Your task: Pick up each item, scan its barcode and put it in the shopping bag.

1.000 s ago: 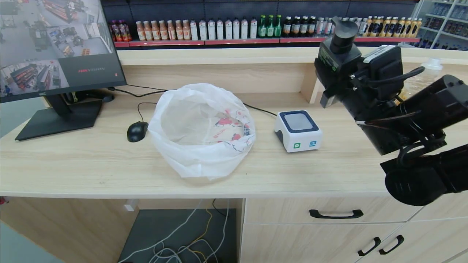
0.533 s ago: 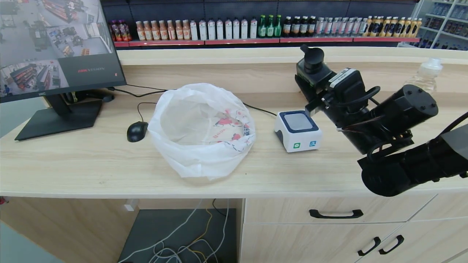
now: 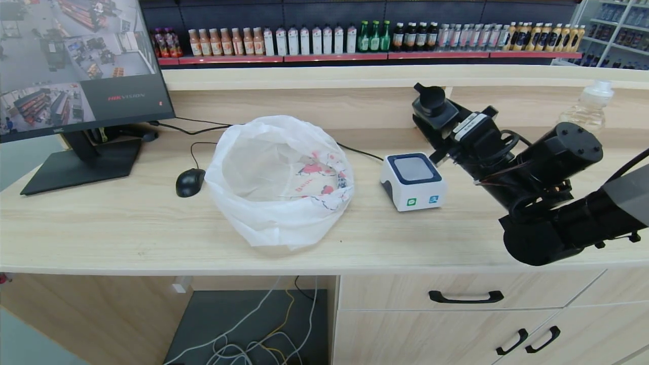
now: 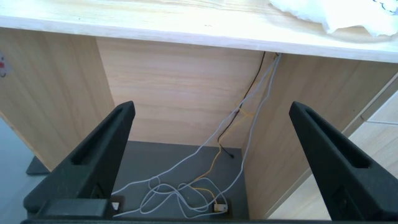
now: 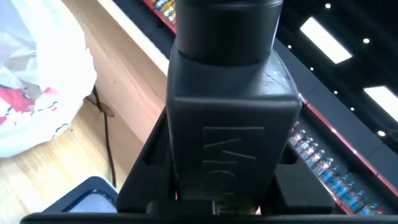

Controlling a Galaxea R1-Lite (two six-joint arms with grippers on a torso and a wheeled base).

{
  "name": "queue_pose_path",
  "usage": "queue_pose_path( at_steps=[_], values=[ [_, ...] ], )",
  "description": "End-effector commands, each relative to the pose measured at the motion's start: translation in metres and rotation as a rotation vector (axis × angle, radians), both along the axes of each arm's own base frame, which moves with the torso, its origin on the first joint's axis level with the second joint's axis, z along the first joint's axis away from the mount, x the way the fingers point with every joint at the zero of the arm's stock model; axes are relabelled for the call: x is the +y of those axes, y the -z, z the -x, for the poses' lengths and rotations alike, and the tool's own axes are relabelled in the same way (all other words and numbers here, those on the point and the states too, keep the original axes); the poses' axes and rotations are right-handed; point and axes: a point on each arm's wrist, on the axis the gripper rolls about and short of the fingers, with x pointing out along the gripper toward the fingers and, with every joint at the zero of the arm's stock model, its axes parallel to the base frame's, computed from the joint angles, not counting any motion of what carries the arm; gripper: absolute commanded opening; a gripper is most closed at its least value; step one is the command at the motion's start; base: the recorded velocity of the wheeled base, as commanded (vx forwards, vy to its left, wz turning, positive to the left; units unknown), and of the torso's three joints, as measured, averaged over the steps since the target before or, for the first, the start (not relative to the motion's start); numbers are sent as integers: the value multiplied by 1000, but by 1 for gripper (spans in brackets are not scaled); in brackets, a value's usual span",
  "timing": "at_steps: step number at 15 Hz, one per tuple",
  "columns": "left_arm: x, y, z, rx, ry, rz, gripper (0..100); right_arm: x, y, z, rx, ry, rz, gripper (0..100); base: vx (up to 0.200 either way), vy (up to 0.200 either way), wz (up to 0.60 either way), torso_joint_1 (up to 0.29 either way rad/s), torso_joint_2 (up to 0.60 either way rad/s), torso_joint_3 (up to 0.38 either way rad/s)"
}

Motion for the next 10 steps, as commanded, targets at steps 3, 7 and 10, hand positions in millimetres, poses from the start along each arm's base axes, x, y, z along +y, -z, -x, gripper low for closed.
queue_pose_path(
  at_steps=[3, 7, 10],
  values=[
    [0, 0, 0, 0, -1, 0, 100, 6, 18, 3, 43, -19, 49, 0, 0, 0, 0, 0, 0, 0],
    [0, 0, 0, 0, -1, 0, 100, 6, 26, 6, 53, -36, 96, 0, 0, 0, 0, 0, 0, 0],
    [0, 0, 0, 0, -1, 0, 100, 7, 31, 6, 61, -39, 109, 0, 0, 0, 0, 0, 0, 0]
  ],
)
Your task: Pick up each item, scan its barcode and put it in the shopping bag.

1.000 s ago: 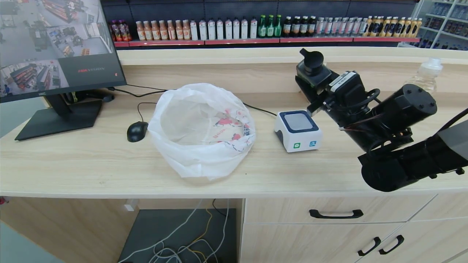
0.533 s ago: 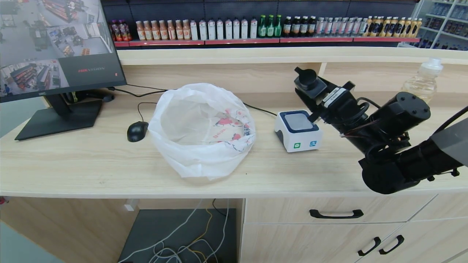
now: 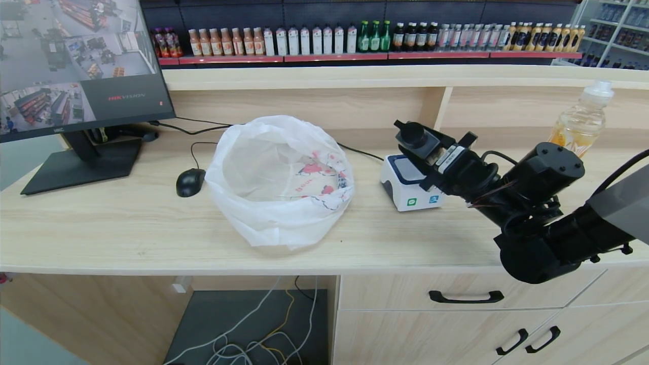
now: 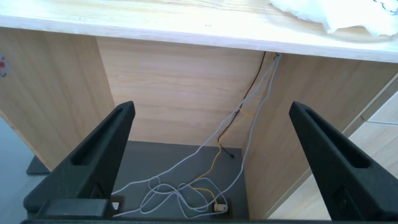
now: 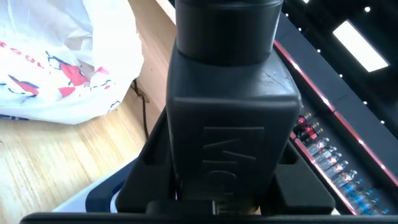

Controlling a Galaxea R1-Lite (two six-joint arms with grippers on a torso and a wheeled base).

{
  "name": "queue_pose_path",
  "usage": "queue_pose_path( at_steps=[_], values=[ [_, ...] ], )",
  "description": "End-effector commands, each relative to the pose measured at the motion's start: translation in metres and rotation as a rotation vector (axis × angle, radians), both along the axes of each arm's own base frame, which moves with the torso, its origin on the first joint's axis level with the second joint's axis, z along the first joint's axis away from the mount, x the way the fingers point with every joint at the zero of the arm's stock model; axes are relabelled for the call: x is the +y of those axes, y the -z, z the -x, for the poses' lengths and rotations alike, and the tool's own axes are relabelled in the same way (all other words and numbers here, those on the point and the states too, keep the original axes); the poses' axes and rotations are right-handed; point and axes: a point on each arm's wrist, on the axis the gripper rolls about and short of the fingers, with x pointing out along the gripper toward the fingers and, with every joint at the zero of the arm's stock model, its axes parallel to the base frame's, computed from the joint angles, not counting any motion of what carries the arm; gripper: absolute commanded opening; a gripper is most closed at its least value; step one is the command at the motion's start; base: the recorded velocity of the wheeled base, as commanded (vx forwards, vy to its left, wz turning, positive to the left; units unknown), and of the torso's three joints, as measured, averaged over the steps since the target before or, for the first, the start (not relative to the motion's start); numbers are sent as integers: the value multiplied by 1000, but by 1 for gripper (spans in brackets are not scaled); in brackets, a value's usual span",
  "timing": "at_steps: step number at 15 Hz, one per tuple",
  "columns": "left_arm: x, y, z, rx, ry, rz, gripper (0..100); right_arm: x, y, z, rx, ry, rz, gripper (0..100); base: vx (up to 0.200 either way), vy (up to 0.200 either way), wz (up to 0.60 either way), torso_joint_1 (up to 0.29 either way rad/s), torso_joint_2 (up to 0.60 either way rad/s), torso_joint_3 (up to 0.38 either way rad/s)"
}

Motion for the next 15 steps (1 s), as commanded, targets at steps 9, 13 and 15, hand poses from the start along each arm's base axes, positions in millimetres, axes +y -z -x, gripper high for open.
queue_pose_path(
  at_steps=[9, 13, 15],
  values=[
    [0, 0, 0, 0, -1, 0, 100, 3, 12, -5, 15, 4, 23, 0, 0, 0, 0, 0, 0, 0],
    [0, 0, 0, 0, -1, 0, 100, 8, 13, -4, 20, -7, 23, 0, 0, 0, 0, 0, 0, 0],
    [0, 0, 0, 0, -1, 0, 100, 8, 14, -5, 20, -4, 19, 0, 0, 0, 0, 0, 0, 0]
  ],
)
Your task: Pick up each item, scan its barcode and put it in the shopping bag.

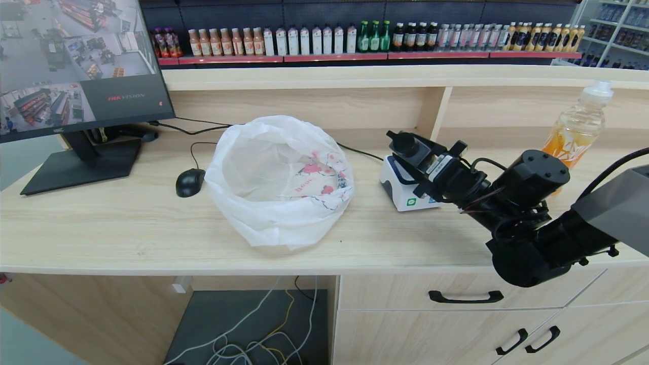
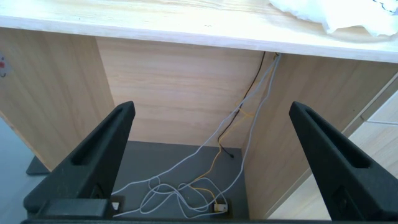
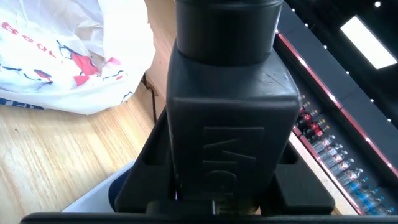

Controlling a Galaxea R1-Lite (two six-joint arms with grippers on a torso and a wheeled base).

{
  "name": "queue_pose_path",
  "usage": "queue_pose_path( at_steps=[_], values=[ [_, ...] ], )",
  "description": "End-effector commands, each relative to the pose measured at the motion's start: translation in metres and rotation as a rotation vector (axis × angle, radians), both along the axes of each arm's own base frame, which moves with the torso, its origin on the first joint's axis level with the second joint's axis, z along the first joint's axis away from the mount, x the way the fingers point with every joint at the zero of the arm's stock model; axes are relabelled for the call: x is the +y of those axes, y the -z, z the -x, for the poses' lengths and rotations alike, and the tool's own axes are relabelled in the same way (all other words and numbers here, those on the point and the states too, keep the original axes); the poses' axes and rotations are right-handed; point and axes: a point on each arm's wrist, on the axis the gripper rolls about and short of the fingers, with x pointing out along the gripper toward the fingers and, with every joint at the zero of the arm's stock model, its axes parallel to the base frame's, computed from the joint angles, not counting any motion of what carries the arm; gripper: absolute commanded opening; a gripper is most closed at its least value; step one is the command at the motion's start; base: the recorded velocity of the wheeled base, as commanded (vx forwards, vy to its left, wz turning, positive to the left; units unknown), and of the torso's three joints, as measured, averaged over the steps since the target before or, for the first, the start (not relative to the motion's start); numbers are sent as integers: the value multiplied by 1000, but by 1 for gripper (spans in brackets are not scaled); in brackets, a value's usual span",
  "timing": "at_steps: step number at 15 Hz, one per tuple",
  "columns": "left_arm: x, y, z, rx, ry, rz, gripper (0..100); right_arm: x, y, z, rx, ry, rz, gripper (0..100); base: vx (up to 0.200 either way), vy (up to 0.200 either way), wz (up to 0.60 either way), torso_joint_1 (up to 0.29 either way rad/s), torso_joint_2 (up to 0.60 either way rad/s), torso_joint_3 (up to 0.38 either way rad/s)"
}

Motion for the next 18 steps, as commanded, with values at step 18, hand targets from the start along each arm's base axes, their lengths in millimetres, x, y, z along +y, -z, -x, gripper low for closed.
queue_pose_path(
  at_steps=[18],
  values=[
    [0, 0, 0, 0, -1, 0, 100, -1, -11, 0, -15, 49, -49, 0, 0, 0, 0, 0, 0, 0]
  ],
)
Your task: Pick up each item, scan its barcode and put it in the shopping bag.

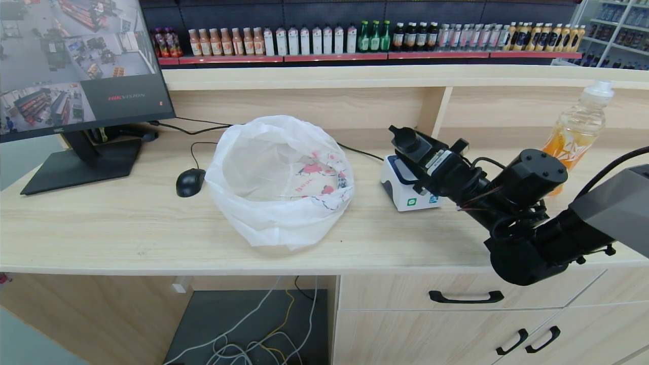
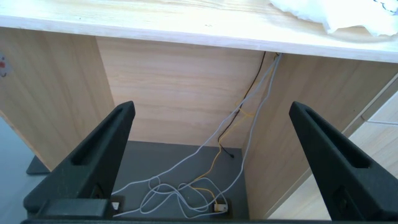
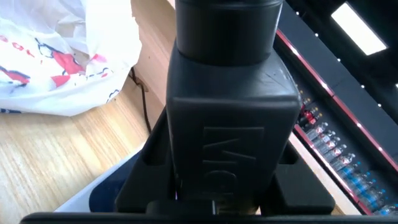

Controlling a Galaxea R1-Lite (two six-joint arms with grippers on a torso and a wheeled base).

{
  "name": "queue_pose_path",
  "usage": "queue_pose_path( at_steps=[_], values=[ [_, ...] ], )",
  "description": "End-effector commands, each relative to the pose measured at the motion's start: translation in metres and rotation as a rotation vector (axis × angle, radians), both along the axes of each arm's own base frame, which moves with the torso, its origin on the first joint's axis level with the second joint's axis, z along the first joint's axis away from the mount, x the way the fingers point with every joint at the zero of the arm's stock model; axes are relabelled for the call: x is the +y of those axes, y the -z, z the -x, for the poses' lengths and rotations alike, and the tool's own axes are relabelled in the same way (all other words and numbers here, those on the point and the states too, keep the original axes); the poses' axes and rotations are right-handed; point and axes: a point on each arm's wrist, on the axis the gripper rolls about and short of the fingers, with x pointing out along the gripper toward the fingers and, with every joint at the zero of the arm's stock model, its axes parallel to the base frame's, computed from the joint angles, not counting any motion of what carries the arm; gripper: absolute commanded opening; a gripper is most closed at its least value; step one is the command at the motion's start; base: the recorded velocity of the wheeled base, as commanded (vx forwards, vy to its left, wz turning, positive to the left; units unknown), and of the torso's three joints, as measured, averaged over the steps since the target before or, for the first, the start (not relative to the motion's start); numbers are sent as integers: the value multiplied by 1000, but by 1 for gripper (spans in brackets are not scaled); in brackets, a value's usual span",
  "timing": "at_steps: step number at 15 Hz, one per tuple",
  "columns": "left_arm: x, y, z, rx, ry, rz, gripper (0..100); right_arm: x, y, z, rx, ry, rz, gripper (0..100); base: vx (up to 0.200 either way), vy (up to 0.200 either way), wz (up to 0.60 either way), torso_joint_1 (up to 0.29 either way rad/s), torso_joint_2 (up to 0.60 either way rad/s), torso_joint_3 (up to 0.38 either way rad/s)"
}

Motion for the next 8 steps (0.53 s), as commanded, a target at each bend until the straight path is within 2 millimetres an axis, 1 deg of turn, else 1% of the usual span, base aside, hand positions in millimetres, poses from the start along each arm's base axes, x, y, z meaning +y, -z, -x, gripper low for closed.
queue_pose_path(
  at_steps=[1, 3, 5, 7, 8],
  values=[
    [0, 0, 0, 0, -1, 0, 100, -1, -15, 7, -29, -8, -22, 0, 0, 0, 0, 0, 0, 0],
    [0, 0, 0, 0, -1, 0, 100, -4, -27, 16, -33, -24, -53, 0, 0, 0, 0, 0, 0, 0],
    [0, 0, 0, 0, -1, 2, 100, -9, -32, 31, 14, -10, -110, 0, 0, 0, 0, 0, 0, 0],
    [0, 0, 0, 0, -1, 0, 100, -14, -42, 41, 32, 26, -188, 0, 0, 0, 0, 0, 0, 0],
    [0, 0, 0, 0, -1, 0, 100, -16, -43, 43, 42, 26, -201, 0, 0, 0, 0, 0, 0, 0]
  ],
)
